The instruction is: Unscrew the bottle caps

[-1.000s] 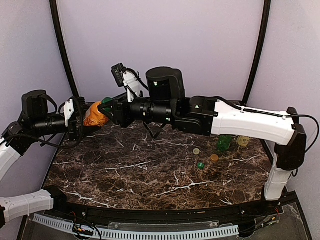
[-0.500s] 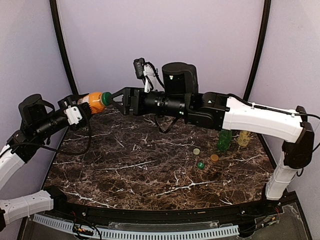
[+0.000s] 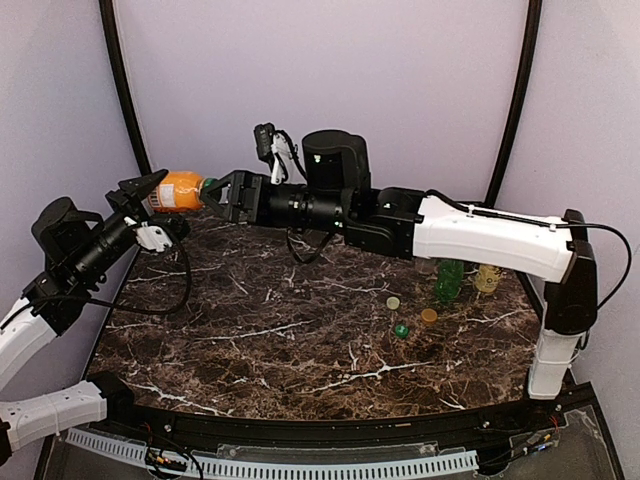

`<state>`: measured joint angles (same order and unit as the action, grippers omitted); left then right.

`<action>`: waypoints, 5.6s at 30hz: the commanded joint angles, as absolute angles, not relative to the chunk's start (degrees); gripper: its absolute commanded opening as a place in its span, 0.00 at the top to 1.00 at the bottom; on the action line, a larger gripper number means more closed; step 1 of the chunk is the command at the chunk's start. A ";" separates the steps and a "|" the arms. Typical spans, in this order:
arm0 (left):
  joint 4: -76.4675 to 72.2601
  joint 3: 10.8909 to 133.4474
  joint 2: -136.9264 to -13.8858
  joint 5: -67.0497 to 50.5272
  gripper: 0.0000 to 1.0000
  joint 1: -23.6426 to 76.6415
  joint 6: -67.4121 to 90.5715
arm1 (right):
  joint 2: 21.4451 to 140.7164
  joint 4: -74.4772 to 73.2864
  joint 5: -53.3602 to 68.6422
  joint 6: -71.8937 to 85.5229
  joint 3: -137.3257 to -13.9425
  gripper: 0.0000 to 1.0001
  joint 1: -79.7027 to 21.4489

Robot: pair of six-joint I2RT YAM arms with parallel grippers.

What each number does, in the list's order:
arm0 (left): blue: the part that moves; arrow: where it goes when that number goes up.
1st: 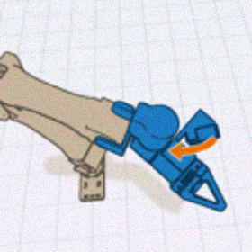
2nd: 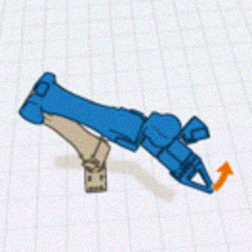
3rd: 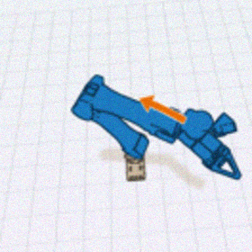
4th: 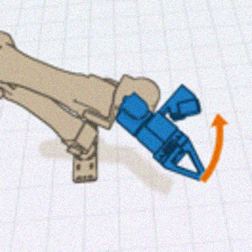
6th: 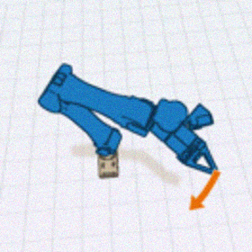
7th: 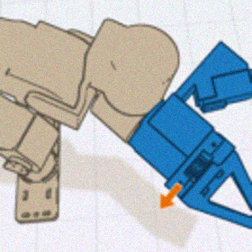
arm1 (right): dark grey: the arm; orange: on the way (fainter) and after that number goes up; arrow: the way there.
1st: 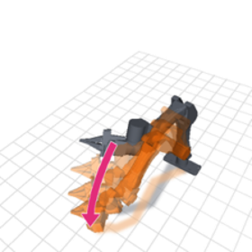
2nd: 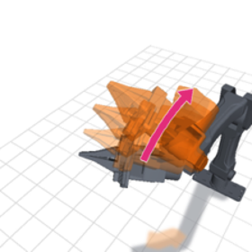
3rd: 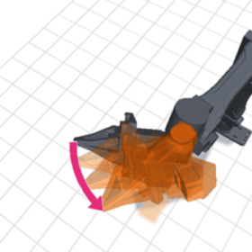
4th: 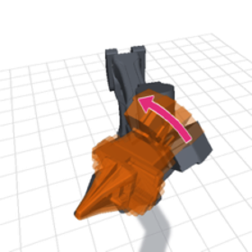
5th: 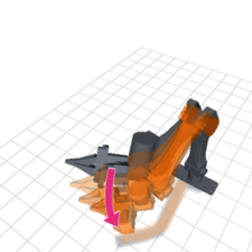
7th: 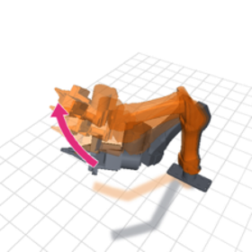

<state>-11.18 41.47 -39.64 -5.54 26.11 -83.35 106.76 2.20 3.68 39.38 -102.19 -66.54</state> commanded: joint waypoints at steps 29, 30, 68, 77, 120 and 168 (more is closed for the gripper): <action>1.08 43.32 -38.61 -10.32 0.85 27.68 -78.16 | 108.46 10.81 11.81 38.39 -102.16 1.00 -65.26; 4.93 45.88 -38.73 -11.88 0.87 27.68 -75.97 | 108.19 10.78 13.32 35.64 -102.10 1.00 -65.47; 17.83 49.71 -37.97 -23.38 0.98 27.69 -51.03 | 101.60 -20.28 -11.31 2.65 -111.52 0.37 -75.75; -8.81 38.36 -34.78 -12.17 0.98 27.77 -73.82 | 100.02 -3.10 4.79 44.15 -101.16 0.18 -67.53; -2.88 37.68 -35.36 -15.22 0.99 28.49 -78.91 | 107.41 1.01 15.56 40.31 -104.70 1.00 -66.14; 39.13 51.81 -35.78 -40.27 0.99 28.52 -59.00 | 105.56 -9.26 -19.62 -53.19 -102.41 0.23 -85.07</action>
